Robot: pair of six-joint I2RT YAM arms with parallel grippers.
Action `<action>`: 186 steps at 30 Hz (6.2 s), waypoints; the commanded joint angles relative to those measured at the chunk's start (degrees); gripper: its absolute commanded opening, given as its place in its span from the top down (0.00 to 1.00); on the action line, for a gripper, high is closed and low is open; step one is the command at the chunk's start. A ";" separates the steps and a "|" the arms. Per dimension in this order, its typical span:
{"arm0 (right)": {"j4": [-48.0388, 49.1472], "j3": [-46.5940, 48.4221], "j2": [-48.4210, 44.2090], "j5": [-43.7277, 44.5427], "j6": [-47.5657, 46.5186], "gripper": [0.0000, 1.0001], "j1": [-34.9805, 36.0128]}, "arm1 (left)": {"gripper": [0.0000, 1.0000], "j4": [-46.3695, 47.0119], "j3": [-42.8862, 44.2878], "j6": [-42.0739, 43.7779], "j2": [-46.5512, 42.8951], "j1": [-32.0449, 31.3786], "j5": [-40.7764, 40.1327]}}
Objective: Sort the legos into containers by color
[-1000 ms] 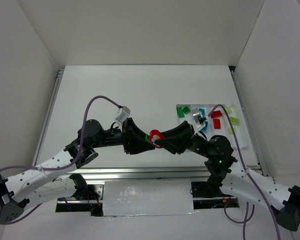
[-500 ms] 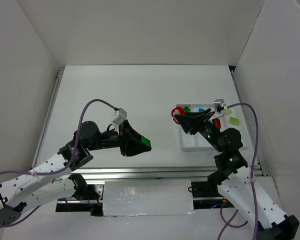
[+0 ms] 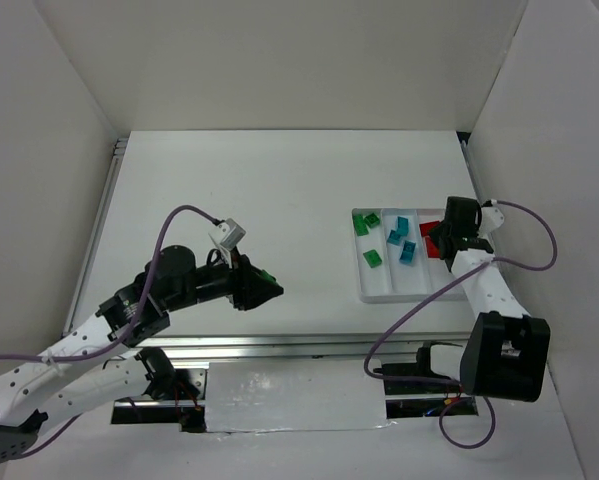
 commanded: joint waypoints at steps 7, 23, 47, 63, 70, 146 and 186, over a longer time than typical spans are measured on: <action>-8.41 -0.05 0.35 14.48 10.07 0.97 -2.16 | 1.00 -6.14 1.10 2.16 -4.53 -0.32 -5.44; -4.46 -1.72 4.83 5.52 4.36 0.62 -4.10 | 0.98 -5.35 0.84 3.12 -2.69 -0.23 -5.17; -5.01 -0.49 -14.49 -7.35 -3.09 0.01 10.81 | 1.00 5.44 0.22 -3.46 -0.85 -0.23 -5.87; 47.82 -15.87 -26.20 -58.73 4.53 0.11 43.34 | 1.00 27.34 -1.97 -18.67 8.38 -0.32 6.69; 43.53 -16.39 -29.35 -49.68 -0.29 0.11 46.18 | 1.00 27.79 -1.89 -18.50 9.35 -0.32 6.61; 2.31 -7.34 -2.73 4.99 0.49 1.00 34.40 | 0.01 -28.11 12.44 -19.91 -7.43 1.35 -45.60; -39.86 23.48 -39.99 5.41 -12.15 0.00 37.83 | 0.00 -59.39 26.41 -19.81 -0.14 1.53 -71.25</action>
